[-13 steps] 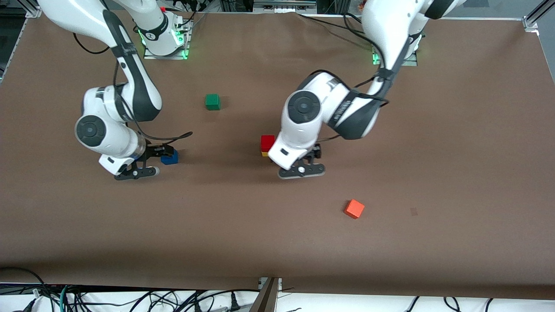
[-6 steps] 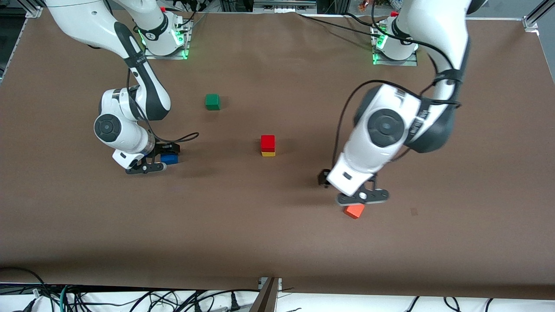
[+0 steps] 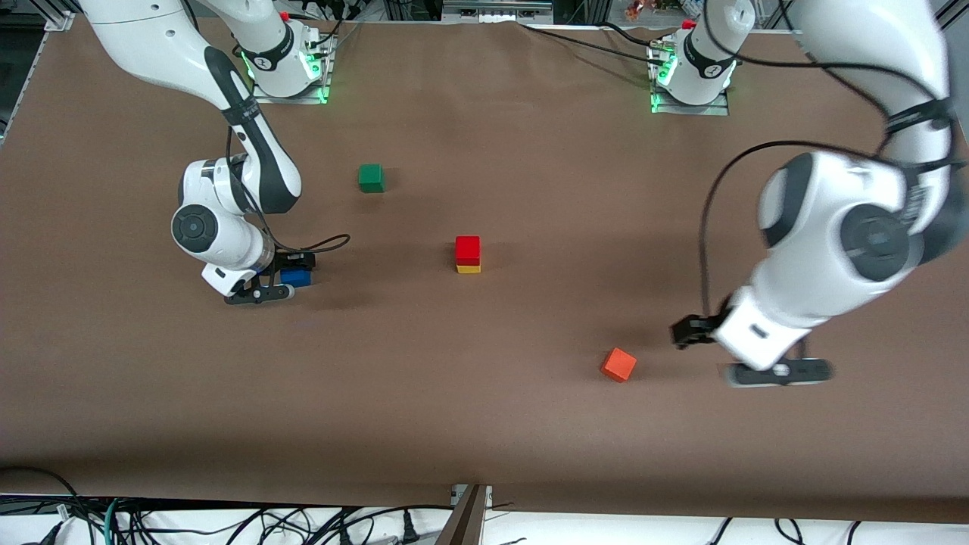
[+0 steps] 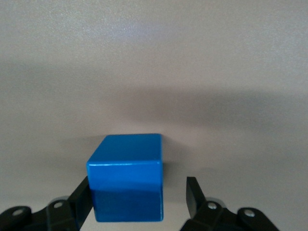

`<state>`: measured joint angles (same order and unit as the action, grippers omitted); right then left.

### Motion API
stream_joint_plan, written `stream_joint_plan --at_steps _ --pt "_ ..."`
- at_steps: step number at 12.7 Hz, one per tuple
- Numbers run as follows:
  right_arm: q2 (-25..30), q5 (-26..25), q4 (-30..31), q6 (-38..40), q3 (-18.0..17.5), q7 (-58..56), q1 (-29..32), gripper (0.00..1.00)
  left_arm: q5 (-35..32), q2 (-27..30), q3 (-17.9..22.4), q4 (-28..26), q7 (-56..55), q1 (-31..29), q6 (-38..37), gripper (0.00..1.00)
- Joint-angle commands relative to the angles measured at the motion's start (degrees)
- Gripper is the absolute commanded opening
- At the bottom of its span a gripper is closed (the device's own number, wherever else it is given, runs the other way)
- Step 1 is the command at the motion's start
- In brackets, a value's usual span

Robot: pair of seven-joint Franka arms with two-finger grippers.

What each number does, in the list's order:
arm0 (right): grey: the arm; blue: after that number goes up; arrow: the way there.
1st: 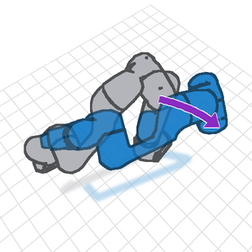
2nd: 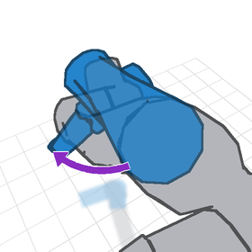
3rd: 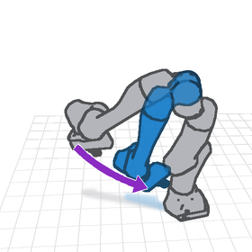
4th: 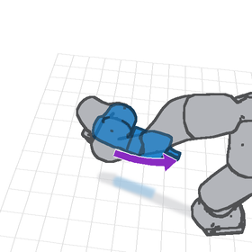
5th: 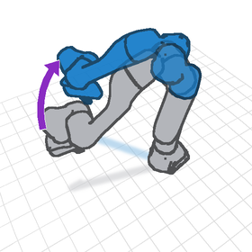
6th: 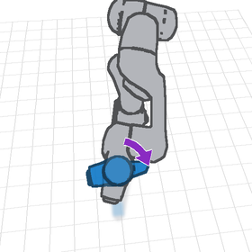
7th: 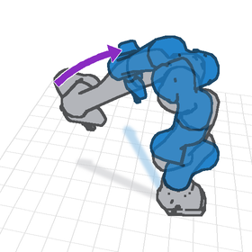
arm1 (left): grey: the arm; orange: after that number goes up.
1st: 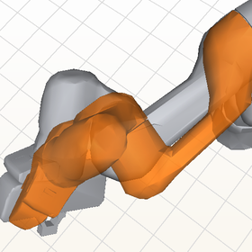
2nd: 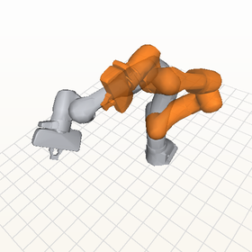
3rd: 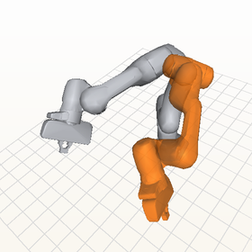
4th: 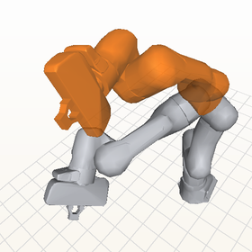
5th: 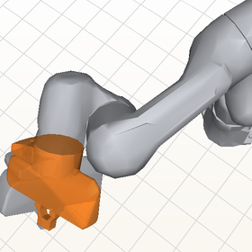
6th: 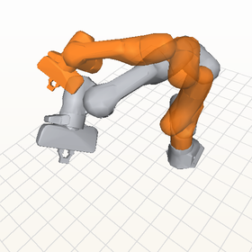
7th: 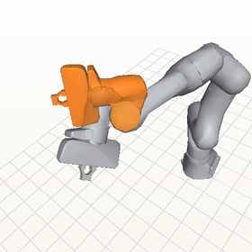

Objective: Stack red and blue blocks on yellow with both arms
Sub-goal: 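Open the left gripper and withdraw it while the right gripper grasps blue, then lift the blue cube with the right gripper and carry it over red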

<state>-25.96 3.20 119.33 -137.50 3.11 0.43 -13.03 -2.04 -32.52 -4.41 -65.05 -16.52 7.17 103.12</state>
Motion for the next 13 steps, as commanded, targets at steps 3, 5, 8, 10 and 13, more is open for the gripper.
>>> stream_joint_plan --at_steps 3,5,8,10,13 --pt "0.7 0.8 -0.3 -0.1 -0.3 0.2 0.2 0.54 -0.5 10.5 -0.9 -5.4 3.0 -6.3 -8.8 1.0" --pt "1.2 0.8 -0.9 0.0 -0.3 0.0 0.2 0.45 -0.5 14.0 -1.0 -7.8 5.7 -8.0 -11.8 1.0" --pt "2.5 0.8 -8.3 10.6 -0.6 0.3 -0.1 0.43 2.9 19.1 -1.0 -13.5 9.3 -11.5 -12.2 1.0" --pt "2.5 0.8 -15.7 20.4 -1.0 4.6 -0.7 0.43 3.3 22.7 -0.9 -17.4 9.3 -12.0 -12.6 1.0" --pt "2.3 0.8 -23.5 26.7 -1.7 10.6 -5.4 0.43 3.2 23.6 -1.0 -18.5 9.3 -12.0 -13.5 1.0"
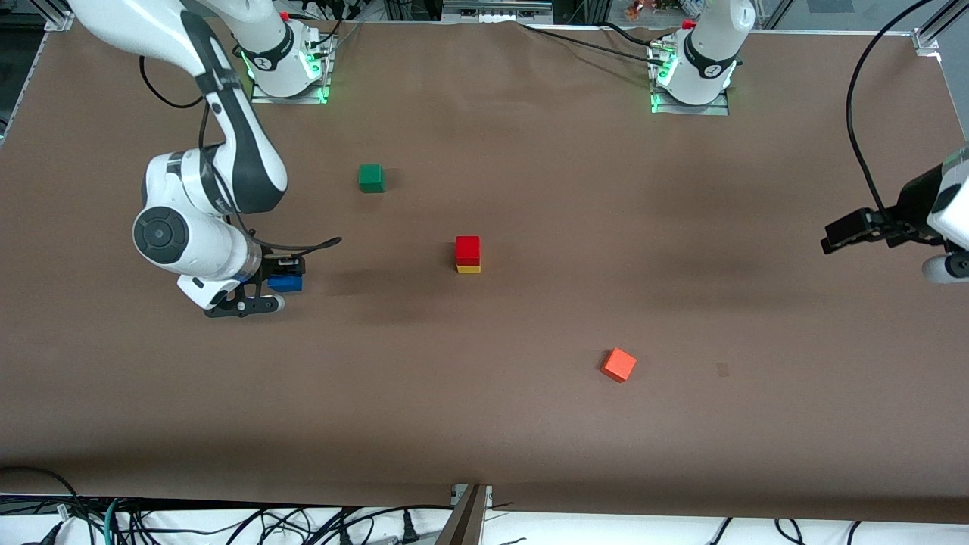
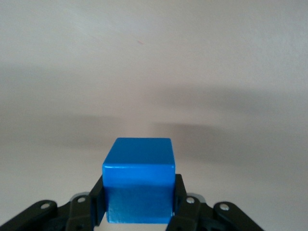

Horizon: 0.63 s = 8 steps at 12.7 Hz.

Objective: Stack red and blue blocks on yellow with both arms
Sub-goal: 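Lift the blue cube with the right gripper and carry it over red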

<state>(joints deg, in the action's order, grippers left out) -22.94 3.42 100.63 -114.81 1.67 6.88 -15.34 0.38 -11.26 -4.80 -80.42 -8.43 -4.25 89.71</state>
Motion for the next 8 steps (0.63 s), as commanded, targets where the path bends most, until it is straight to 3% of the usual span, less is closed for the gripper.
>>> stream_joint_plan --at_steps 1,5,8 --pt "-1.1 0.5 -6.7 4.9 -0.2 8.8 -6.0 0.43 0.8 1.7 -0.6 -3.0 1.4 -0.7 -0.1 1.0" --pt "-3.1 0.5 -11.0 4.9 -0.2 23.5 -16.1 0.44 0.8 0.7 -0.2 -2.3 1.5 -0.9 -0.2 1.0" --pt "-4.1 0.6 -12.6 4.2 -0.3 28.1 -20.2 0.44 0.2 0.7 -0.2 -1.9 1.5 -0.9 -0.1 1.0"
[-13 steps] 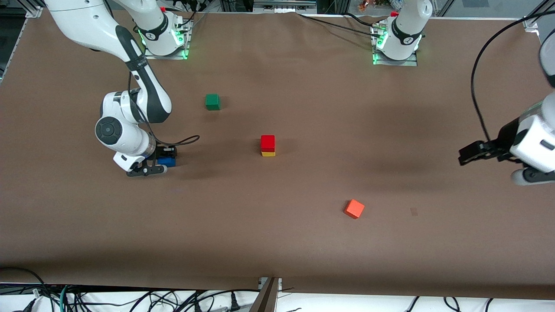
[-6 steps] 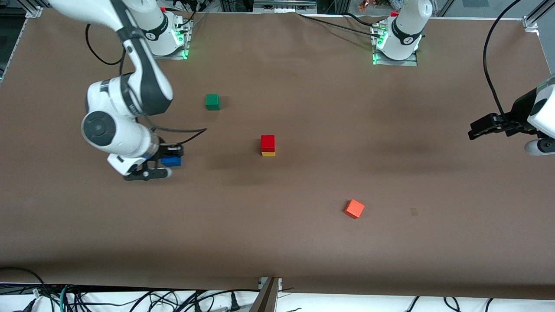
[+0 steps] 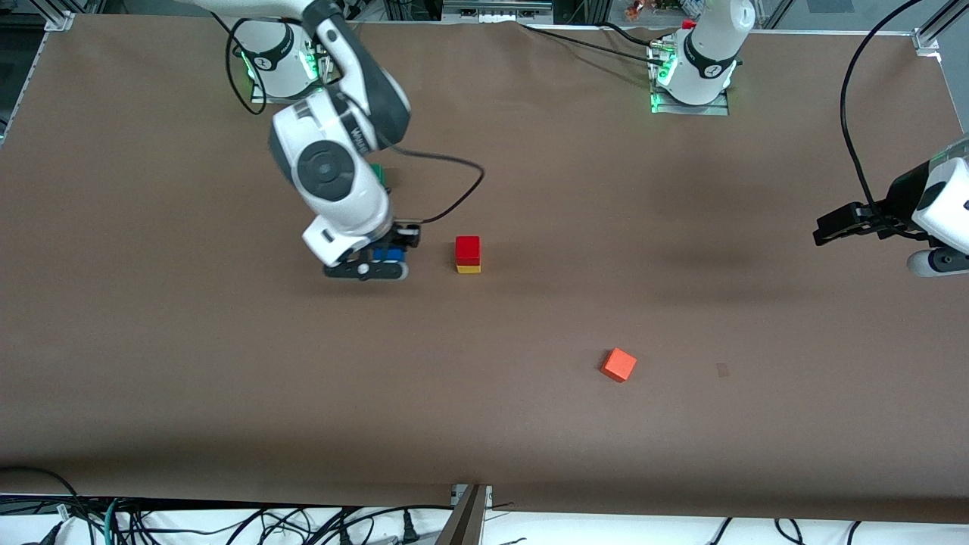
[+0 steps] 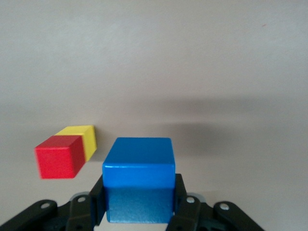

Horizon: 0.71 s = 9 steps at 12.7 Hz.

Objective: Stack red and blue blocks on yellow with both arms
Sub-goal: 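Lift the blue cube with the right gripper and carry it over red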

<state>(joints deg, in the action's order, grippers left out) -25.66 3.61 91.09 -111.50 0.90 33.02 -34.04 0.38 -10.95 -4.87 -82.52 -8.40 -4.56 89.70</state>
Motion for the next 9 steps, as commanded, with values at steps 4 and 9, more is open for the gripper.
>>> stream_joint_plan --at_steps 4,9 --pt "-5.3 0.4 -8.5 0.8 0.5 6.0 -5.8 0.44 0.3 0.4 0.0 0.3 1.5 -0.7 -0.1 1.0" --pt "-9.3 0.1 -11.6 0.3 0.5 6.4 -9.5 0.46 0.3 0.4 0.0 0.3 1.5 -0.5 -0.1 1.0"
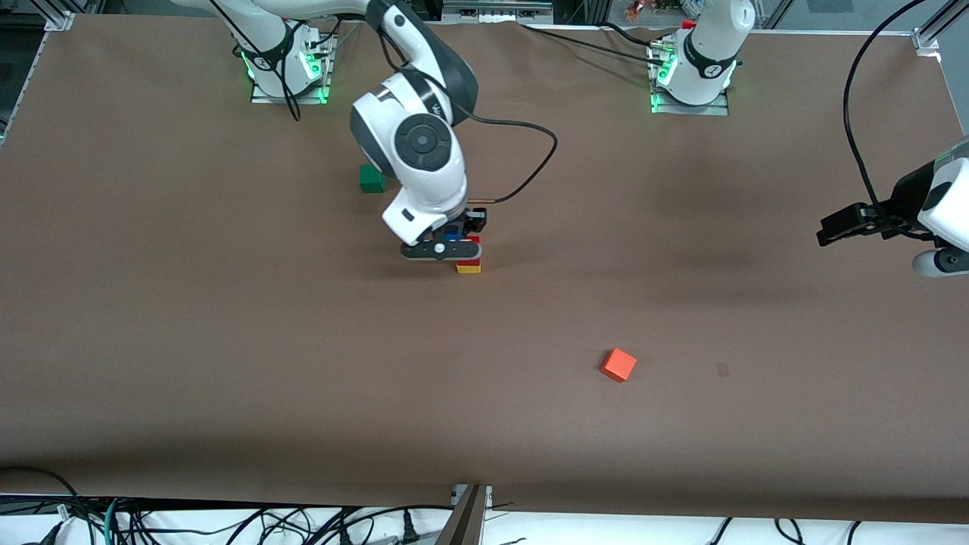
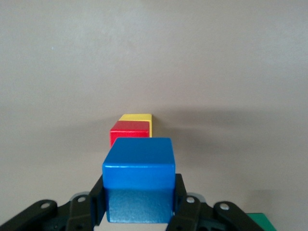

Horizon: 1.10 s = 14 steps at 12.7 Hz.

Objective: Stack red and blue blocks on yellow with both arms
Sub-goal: 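Lift the blue cube with the right gripper and carry it over red, then lower the blue cube onto the red cube with the right gripper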

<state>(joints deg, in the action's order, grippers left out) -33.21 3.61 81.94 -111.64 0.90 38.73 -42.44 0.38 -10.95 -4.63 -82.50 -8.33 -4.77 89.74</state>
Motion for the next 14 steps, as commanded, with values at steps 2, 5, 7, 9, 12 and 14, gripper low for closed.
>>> stream_joint_plan --at_steps 2,5,7,9,12,14 --pt "-2.4 0.2 -2.5 0.4 0.5 0.6 -1.7 0.46 0.5 0.0 -0.3 0.3 1.5 -0.5 -0.1 1.0" --pt "-3.0 0.3 -2.6 0.4 0.5 0.9 -2.0 0.46 0.8 0.0 -0.3 0.3 1.5 -0.5 -0.1 1.0" --pt "-3.5 1.2 -2.5 0.4 0.5 1.4 -2.1 0.46 0.8 -0.1 -0.5 0.3 1.4 -0.1 -0.1 1.0" --pt "-3.8 3.0 -2.6 0.4 0.5 1.8 -2.1 0.46 0.7 -0.1 -0.7 0.3 1.0 0.3 -0.1 1.0" --pt "-4.4 3.0 -2.5 0.1 0.5 2.1 -2.6 0.46 0.6 -0.1 -0.7 0.4 1.2 0.3 -0.1 1.0" --pt "-4.7 3.0 -2.5 -0.8 0.5 2.1 -2.7 0.46 0.2 -0.1 -0.7 0.4 1.5 -0.1 0.0 1.0"
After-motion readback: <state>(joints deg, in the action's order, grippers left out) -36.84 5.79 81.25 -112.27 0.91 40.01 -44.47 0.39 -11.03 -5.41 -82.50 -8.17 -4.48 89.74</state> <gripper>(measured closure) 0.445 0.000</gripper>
